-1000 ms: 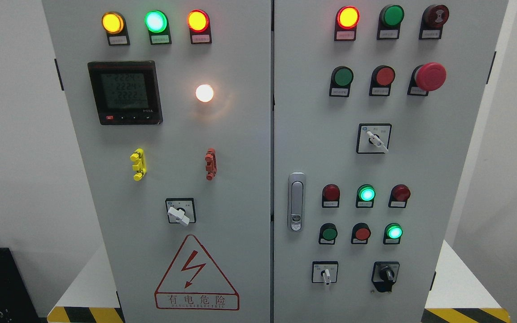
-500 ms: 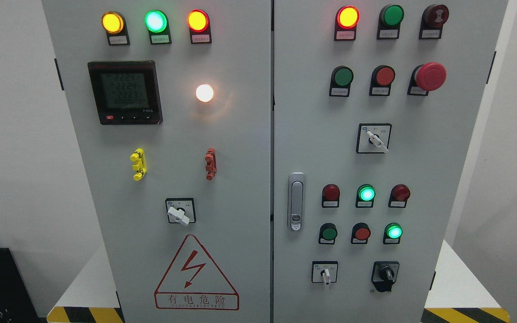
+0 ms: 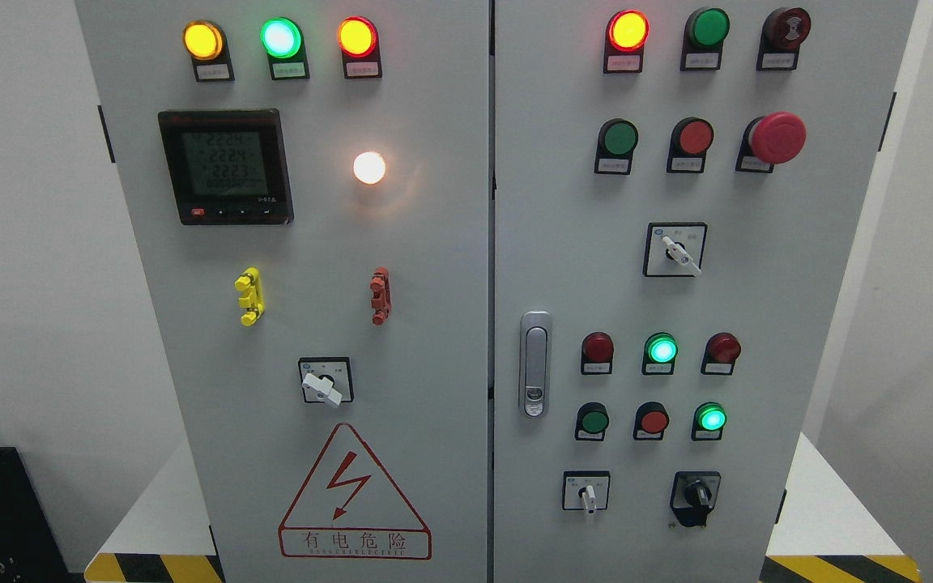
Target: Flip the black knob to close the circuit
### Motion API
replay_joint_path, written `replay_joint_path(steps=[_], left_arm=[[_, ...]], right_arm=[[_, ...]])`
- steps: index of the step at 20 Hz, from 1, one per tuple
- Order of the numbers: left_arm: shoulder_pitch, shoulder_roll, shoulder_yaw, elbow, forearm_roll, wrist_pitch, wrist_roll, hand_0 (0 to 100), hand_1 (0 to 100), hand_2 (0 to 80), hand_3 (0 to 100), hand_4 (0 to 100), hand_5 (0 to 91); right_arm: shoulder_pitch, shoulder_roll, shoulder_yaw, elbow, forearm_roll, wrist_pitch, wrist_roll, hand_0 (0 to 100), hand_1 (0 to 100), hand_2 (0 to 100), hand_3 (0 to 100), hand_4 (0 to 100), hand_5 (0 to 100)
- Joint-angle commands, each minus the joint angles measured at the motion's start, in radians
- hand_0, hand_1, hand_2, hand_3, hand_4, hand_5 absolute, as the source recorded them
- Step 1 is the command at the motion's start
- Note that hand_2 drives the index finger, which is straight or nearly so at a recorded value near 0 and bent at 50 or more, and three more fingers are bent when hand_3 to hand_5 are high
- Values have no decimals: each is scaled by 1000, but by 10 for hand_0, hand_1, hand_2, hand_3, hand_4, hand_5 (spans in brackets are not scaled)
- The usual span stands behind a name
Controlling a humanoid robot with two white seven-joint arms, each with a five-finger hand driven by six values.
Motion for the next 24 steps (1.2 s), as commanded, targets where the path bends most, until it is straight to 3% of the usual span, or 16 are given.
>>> replay_joint_path(steps=[1, 4, 9, 16, 22, 24], left_arm=[[0, -1, 11, 0, 8, 0, 0, 0, 0, 0, 49, 26, 0], [0, -1, 11, 0, 8, 0, 0, 0, 0, 0, 49, 26, 0], [0, -1, 11, 0, 8, 0, 0, 0, 0, 0, 49, 26, 0], [0, 1, 11, 0, 8, 0, 0, 0, 0, 0, 50, 26, 0], [0, 1, 11, 0, 8, 0, 0, 0, 0, 0, 50, 26, 0], [0, -1, 11, 0, 8, 0, 0, 0, 0, 0, 50, 27, 0]], right_arm=[[-95, -22, -15, -69, 70, 70, 20, 0, 59, 878, 1000, 785, 821], [-133, -40, 41, -49, 110, 153, 22, 0, 39, 881, 1000, 788, 836], [-180, -42, 138, -7, 154, 273, 23, 0, 23, 886, 1000, 794, 855], [-190, -40, 210, 31, 219, 357, 22, 0, 19, 892, 1000, 797, 862], [-238, -33, 222, 71, 245, 397, 25, 0, 11, 894, 1000, 798, 863], [-244, -36, 239, 85, 247, 419, 45, 0, 13, 895, 1000, 798, 864]])
